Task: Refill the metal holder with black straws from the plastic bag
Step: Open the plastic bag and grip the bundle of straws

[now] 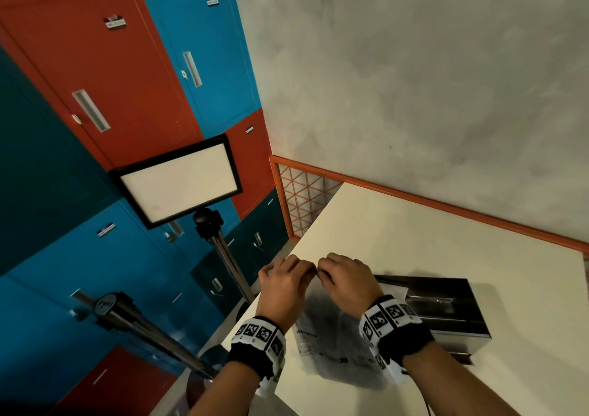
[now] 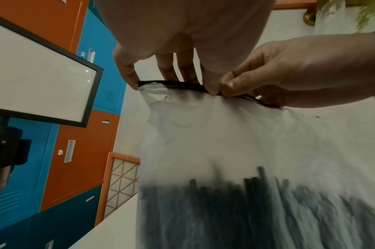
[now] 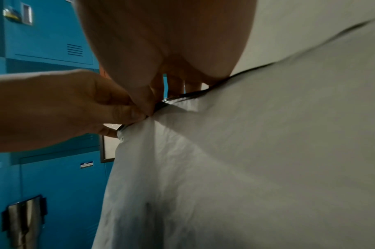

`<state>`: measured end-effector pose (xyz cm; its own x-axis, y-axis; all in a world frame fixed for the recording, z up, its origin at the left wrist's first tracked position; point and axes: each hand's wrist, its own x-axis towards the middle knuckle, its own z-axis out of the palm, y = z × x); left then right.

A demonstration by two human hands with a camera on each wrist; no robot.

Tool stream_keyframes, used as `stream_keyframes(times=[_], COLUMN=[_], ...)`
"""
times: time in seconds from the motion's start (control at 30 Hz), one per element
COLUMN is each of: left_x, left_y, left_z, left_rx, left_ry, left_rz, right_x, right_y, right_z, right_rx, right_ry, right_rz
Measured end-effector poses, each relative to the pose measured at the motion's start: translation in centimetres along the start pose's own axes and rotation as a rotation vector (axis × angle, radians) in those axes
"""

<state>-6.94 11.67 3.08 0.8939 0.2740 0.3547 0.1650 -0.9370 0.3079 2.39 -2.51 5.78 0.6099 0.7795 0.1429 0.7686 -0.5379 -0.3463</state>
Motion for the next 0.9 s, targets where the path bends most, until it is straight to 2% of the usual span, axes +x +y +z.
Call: stream_keyframes(times=[0.17, 0.33, 0.7, 0.9], left_x=[-0.1, 0.2, 0.2, 0.3], left_y=[-0.8, -2.4, -3.7, -3.8], left_z=[-0.1, 0.0, -1.0, -1.1], left_rx=[-0.021, -0.090, -0.186, -0.205], left_ry=[-0.019, 0.039, 0.033, 0.038], left_rz=[0.004, 0.028, -0.066, -0.061], right_x=[-0.2, -0.2, -0.1, 0.2], right_y=[0.0, 0.4, 0.9, 0.6], right_z=[-0.1, -0.2, -0.5, -0.6], right_rx=[0.024, 0.043, 0.053, 0.069], right_ry=[0.033, 0.032, -0.010, -0.026], right_rz=[0.014, 0.043, 0.074, 0.097])
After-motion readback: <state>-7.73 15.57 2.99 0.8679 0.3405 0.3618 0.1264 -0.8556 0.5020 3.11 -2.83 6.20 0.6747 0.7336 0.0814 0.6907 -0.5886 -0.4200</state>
